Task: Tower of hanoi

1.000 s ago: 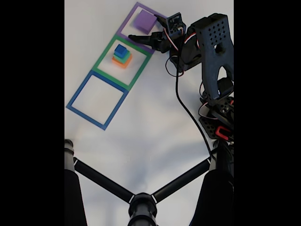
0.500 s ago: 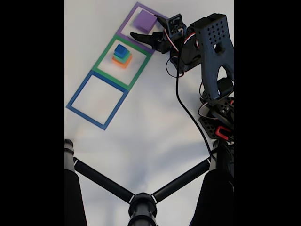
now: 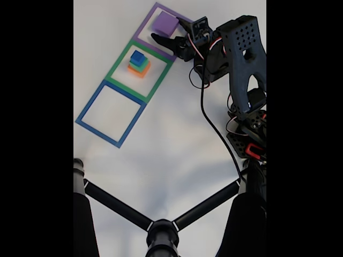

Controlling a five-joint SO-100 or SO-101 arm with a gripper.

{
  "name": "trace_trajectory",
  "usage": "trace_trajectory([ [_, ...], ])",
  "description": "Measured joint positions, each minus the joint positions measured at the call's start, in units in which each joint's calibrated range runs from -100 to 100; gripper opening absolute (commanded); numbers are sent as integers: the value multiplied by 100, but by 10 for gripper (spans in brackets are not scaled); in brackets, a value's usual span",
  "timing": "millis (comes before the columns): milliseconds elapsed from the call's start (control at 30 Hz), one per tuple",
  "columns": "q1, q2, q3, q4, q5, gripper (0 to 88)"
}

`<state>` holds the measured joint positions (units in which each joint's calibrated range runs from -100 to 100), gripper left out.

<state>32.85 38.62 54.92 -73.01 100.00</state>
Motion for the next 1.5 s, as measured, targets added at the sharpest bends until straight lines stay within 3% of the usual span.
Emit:
trace_trajectory([
  [400, -58, 0, 17, 0, -20, 236],
  [700, -107, 0, 60, -8, 0, 229],
  [1500, -262, -1528, 852, 1266, 0, 193],
])
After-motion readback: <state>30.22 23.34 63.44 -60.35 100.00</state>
